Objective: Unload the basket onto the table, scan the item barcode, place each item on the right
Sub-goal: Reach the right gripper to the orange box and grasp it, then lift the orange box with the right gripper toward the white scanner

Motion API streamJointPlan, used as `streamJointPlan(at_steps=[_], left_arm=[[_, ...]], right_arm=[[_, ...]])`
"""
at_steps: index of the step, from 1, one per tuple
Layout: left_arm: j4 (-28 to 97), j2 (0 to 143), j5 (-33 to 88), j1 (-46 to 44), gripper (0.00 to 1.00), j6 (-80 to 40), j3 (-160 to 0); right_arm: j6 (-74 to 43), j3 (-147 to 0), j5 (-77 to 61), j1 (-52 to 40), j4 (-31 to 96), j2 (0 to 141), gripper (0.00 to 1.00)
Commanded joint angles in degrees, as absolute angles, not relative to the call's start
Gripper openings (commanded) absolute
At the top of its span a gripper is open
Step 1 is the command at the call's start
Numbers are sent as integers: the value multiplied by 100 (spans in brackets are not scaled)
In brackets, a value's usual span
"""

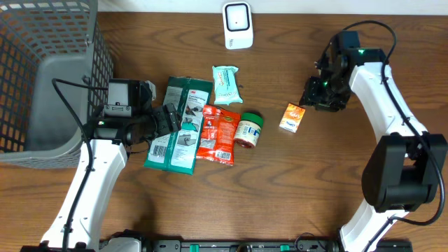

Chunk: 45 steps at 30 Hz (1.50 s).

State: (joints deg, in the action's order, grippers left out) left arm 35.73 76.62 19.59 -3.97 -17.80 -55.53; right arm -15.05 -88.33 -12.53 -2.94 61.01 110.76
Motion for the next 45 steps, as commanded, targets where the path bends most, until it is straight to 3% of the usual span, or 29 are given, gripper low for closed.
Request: streamJointPlan(at_steps=[1, 7, 14, 16, 17, 20, 22, 26, 33, 41, 45], left_arm=[[3575, 7651, 1988, -410, 83, -1747, -5649], [3573, 7651, 1988, -410, 83, -1747, -5649], [3575, 7651, 1988, -410, 83, -1747, -5649], [3573, 7651, 1988, -410, 83, -1747, -5649], [3573, 7651, 1988, -410, 83, -1747, -5649], [3575, 7651, 1988, -410, 83, -1747, -5649], [3575, 7651, 1990, -410, 83, -1747, -5649], [3577, 7651, 1990, -410, 83, -1747, -5649], [3579, 7651, 1990, -410, 83, -1747, -5649], [3579, 7651, 1990, -410, 83, -1747, -5649], [3579, 7651, 1990, -410, 83, -1747, -5649]], right_arm=[[-1894, -8403, -1066, -333, 5793, 11172, 46], [-1874, -7435, -1457, -342, 4703, 11170, 49], [-1844, -6914, -2003, -342, 3835, 11170, 42], [-1848, -6849, -2003, -342, 3736, 11170, 34], [-1876, -6812, -2001, -342, 3680, 11170, 26], [-1883, -6792, -2001, -342, 3669, 11170, 19], [-1883, -6796, -2001, -336, 3715, 11163, 1], [-1485, -6895, -2746, -134, 3817, 11024, 1], [-683, -6908, -6112, 639, 4139, 10377, 1], [309, -6855, -8836, 635, 4195, 10398, 1], [314, -6855, -8943, 499, 4209, 10405, 1]])
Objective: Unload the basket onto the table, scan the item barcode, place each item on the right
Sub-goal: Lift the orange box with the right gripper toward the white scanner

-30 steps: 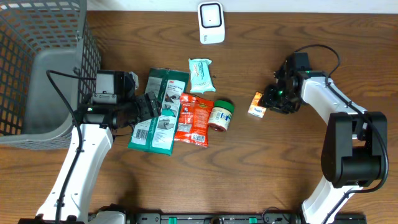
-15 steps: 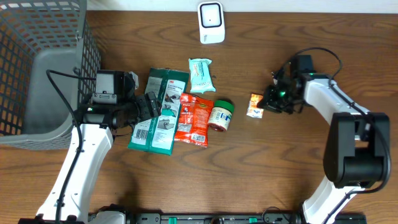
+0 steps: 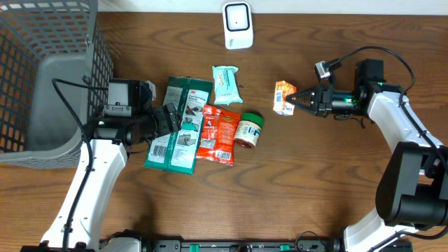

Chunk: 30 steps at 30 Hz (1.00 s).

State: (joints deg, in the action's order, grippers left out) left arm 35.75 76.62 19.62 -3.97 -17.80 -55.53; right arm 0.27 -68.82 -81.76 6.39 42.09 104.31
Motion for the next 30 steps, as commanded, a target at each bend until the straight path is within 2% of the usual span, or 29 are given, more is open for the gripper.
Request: streamJointPlan(at_steps=[1, 10, 18, 23, 27, 30], left_arm=[[3579, 7651, 1990, -410, 83, -1747, -5649], [3496, 7651, 1977, -410, 83, -1747, -5649], [3319, 7651, 624, -395, 83, -1922, -5649], [3332, 7651, 526, -395, 83, -1920, -5649], [3334, 7655, 528, -395, 83, -1920, -5649], [3336, 7662, 528, -395, 83, -1920, -5649]], right_arm=[[250, -6855, -8945, 399, 4222, 10405, 1], [12, -6858, -8947, -799, 4222, 9883, 1], [-128, -6858, -8943, -913, 4219, 8429, 1], [-217, -6858, -8936, -947, 4193, 7979, 1], [-1000, -6858, -8934, -943, 3693, 7961, 1], [-2231, -6858, -8932, -943, 2598, 7959, 1]])
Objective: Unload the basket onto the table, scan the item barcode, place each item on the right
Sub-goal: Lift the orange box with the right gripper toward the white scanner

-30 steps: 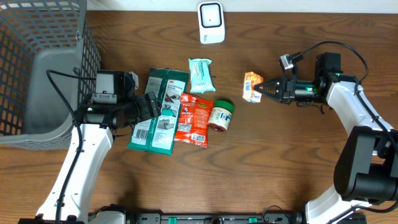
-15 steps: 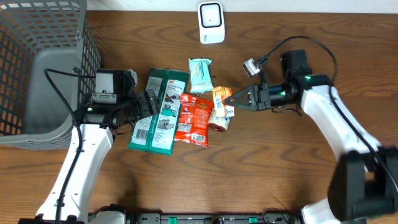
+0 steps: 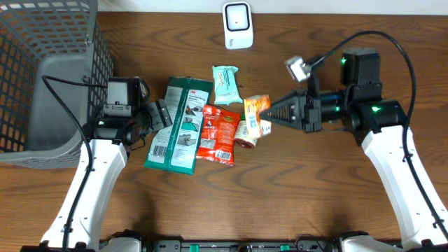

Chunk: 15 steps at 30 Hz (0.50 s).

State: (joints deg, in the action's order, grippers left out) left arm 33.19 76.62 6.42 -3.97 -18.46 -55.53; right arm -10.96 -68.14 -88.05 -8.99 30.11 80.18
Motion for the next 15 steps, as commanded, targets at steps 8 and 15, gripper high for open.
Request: streamJointPlan(at_steps=[8, 15], left_arm=[[3336, 7662, 528, -395, 83, -1920, -5649], [3339, 7662, 528, -395, 83, -1920, -5649]], right_arm=[[-3280, -6855, -8381, -947, 1393, 7964, 1], [-2005, -6855, -5481, -991, 3144, 7966, 1]])
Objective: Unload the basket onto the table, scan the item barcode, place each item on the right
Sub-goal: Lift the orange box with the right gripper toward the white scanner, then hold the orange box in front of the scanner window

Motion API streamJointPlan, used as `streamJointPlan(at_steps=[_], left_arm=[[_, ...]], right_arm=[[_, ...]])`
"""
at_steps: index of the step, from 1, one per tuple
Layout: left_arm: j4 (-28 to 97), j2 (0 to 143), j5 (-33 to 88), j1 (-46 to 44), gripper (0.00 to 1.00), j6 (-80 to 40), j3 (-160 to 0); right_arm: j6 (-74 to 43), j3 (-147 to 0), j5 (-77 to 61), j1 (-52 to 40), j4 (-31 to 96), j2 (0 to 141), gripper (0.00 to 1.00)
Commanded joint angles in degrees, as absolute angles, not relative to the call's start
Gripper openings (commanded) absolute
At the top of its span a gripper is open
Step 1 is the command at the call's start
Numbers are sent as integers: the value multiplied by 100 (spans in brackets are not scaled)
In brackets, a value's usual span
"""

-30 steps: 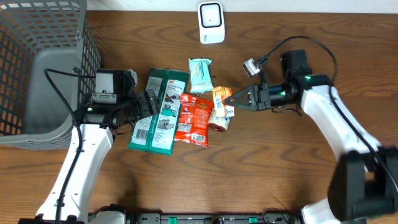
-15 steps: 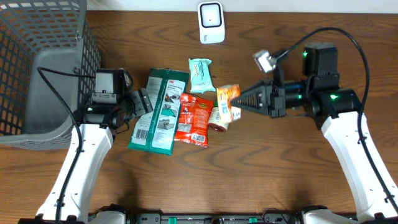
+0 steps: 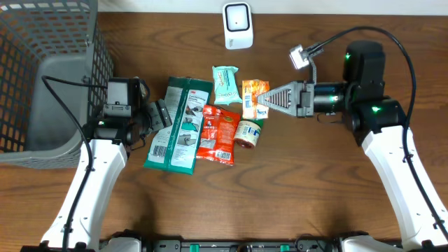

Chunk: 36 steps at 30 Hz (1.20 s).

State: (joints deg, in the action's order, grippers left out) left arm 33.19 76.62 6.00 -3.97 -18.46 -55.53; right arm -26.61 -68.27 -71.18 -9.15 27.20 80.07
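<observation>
The small orange box [image 3: 253, 99] hangs above the table with my right gripper [image 3: 264, 102] shut on it, just right of the pile of goods and below the white scanner [image 3: 237, 25] at the table's far edge. A white label on the box faces up. My left gripper [image 3: 158, 116] rests at the left edge of the green package [image 3: 178, 126]; its fingers are too dark to tell how they stand.
A grey wire basket [image 3: 49, 77] fills the far left. The pile holds a light-green wipes pack [image 3: 227, 84], a red pouch [image 3: 218, 135] and a small jar [image 3: 248, 131]. Bare wooden table [image 3: 301, 182] lies at the front and right.
My right gripper has carried the orange box a little farther from the front edge, toward the scanner. The left arm has stayed put.
My right gripper stood beside the orange box lying on the table at the right. Then it held the box lifted, farther left. After that the box was over the jar in the pile, and now it sits closer to the scanner.
</observation>
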Motion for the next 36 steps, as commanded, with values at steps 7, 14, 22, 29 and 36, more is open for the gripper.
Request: streamJointPlan(at_steps=[7, 14, 22, 29, 36], left_arm=[[3339, 7662, 528, -395, 83, -1920, -5649], [3339, 7662, 528, -395, 83, -1920, -5649], [3336, 7662, 528, -395, 83, -1920, -5649], [3339, 7662, 528, -395, 83, -1920, -5649], [3336, 7662, 528, -395, 83, -1920, -5649]], right_arm=[[-1660, -6855, -2106, -1326, 4370, 7966, 1], [-1798, -7758, -1096, -1417, 5164, 8023, 1], [-1612, -11325, 456, -1955, 7408, 9476, 1], [-895, -14892, 1457, -2543, 8068, 11920, 1], [1017, -15122, 3647, -3159, 6379, 13343, 1]])
